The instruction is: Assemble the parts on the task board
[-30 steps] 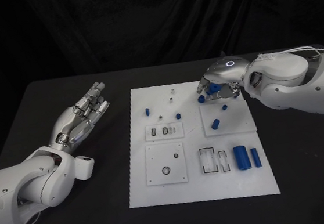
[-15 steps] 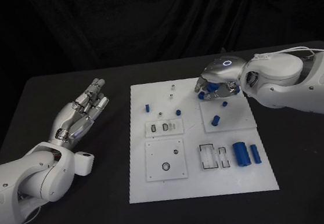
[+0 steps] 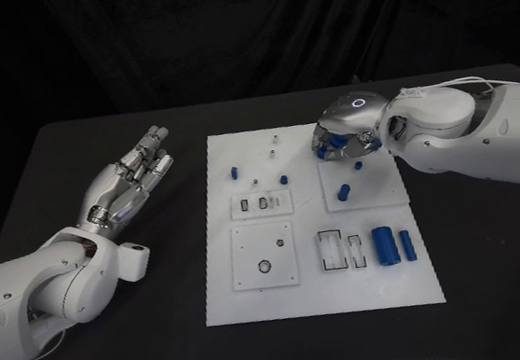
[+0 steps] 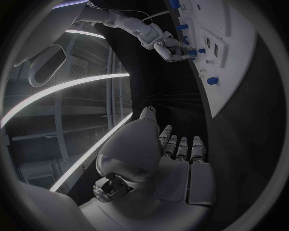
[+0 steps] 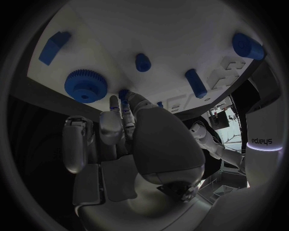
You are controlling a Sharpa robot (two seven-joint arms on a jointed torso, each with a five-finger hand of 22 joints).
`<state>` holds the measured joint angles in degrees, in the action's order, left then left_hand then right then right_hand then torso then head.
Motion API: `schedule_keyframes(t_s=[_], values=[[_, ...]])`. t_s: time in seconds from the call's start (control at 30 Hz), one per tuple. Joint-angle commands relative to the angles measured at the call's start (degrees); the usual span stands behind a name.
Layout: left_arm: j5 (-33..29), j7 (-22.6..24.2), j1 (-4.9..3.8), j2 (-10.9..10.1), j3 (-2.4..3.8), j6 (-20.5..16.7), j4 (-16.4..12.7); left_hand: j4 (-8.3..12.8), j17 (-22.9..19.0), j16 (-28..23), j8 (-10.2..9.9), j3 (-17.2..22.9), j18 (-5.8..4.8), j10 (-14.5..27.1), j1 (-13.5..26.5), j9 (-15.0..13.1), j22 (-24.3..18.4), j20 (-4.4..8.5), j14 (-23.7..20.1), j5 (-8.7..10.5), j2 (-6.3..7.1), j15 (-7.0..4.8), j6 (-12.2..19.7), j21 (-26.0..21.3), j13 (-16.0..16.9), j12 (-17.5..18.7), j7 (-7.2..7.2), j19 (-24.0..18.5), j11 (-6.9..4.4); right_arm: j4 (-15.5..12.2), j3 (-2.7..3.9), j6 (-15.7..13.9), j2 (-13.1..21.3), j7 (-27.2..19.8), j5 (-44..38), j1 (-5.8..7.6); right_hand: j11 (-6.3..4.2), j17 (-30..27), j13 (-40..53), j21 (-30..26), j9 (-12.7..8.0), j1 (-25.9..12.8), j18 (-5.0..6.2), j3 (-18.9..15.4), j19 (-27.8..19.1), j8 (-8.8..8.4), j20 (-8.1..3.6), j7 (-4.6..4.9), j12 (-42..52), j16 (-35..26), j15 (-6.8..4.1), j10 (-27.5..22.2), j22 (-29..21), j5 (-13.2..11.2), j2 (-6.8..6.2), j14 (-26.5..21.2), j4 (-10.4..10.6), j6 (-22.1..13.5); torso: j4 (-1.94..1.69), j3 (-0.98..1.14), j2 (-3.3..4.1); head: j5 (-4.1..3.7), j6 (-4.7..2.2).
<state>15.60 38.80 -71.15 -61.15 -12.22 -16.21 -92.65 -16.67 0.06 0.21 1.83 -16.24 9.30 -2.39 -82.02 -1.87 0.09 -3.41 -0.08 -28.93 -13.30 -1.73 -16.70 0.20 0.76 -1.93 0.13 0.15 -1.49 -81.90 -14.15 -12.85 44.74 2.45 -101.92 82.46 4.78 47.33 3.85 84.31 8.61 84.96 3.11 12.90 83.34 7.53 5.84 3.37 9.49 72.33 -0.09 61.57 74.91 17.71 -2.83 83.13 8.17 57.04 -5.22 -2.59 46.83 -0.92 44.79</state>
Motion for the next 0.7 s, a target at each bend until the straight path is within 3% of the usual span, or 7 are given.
schedule_keyframes(t_s=[0.03,0.2,0.43,0.6,0.7], values=[[-0.48,12.65,-0.15,0.11,0.04,1.30,0.02,-0.10,-0.06,-0.21,0.03,0.38,0.40,0.00,-0.50,-0.03,-0.09,-0.46,0.08,-0.28,-0.25,0.00,0.17,-0.20,-0.06,0.43,0.62,-0.15,0.57,0.42,-0.02,-0.94,-0.19,-0.85,-0.46,-0.32,-0.18,0.25,0.05,-0.24,0.83,-0.16,-0.19,0.86,0.04,0.62,0.06,0.37,-0.25,-0.17,-0.23,1.13,3.19,0.00,-0.88,-0.03,0.01,1.05,-0.03,-0.02,0.01,0.08,0.05],[-0.50,12.51,-0.15,0.14,0.04,1.53,0.16,-0.10,-0.06,-0.21,0.03,0.39,0.38,0.01,-0.51,-0.03,-0.09,-0.49,0.08,-0.29,-0.26,0.05,0.20,-0.20,-0.06,0.44,0.66,-0.15,0.62,0.71,-0.02,-3.02,-0.31,-1.95,-0.46,-0.49,-1.44,0.29,0.29,-0.31,2.49,0.57,-0.19,2.82,0.01,2.01,-0.80,1.24,0.25,-0.41,-1.25,4.80,3.30,-0.21,-0.82,-0.01,-0.88,3.77,-0.02,-0.04,0.03,0.38,0.00],[-0.50,12.38,-0.14,0.12,0.04,1.84,0.44,-0.08,-0.06,-0.21,0.04,0.46,0.30,0.02,-0.60,-0.04,-0.09,-0.78,0.08,-0.32,-0.32,0.37,0.11,-0.20,-0.07,0.48,0.95,-0.15,0.89,0.57,-0.02,-5.40,-0.20,-2.17,-0.46,-0.42,-2.29,0.67,0.27,-0.35,4.25,0.66,-0.23,3.85,0.04,3.22,-1.55,1.95,-0.10,-0.60,-1.94,7.58,3.53,-0.78,-0.90,0.13,-1.67,5.86,0.02,-0.08,0.08,0.66,-0.40],[-0.50,12.40,-0.14,0.09,0.04,1.78,0.58,-0.07,-0.06,-0.21,0.05,0.47,0.30,0.02,-0.62,-0.04,-0.09,-0.81,0.08,-0.34,-0.32,0.40,0.08,-0.20,-0.07,0.48,0.96,-0.15,0.91,0.04,-0.01,-7.07,-0.50,-1.82,-0.46,1.07,-2.36,0.90,0.26,-0.33,4.71,0.62,-0.27,4.03,0.09,3.40,-1.62,2.11,-0.28,-0.59,-1.95,8.38,3.67,-1.22,-1.01,0.20,-1.85,6.16,-0.08,-0.16,0.15,0.83,-0.80],[-0.51,12.47,-0.14,0.12,0.03,1.61,0.53,-0.07,-0.06,-0.21,0.05,0.47,0.30,0.02,-0.62,-0.04,-0.09,-0.81,0.08,-0.34,-0.32,0.40,0.08,-0.20,-0.07,0.48,0.96,-0.15,0.91,-0.48,0.00,-7.60,-1.00,-1.43,-0.46,2.96,-2.47,1.06,0.26,-0.31,4.94,0.69,-0.28,4.15,0.12,3.51,-1.63,2.12,-0.39,-0.55,-2.03,8.74,3.75,-1.31,-1.07,0.24,-2.01,6.34,-0.27,-0.25,0.25,0.57,-1.11]])
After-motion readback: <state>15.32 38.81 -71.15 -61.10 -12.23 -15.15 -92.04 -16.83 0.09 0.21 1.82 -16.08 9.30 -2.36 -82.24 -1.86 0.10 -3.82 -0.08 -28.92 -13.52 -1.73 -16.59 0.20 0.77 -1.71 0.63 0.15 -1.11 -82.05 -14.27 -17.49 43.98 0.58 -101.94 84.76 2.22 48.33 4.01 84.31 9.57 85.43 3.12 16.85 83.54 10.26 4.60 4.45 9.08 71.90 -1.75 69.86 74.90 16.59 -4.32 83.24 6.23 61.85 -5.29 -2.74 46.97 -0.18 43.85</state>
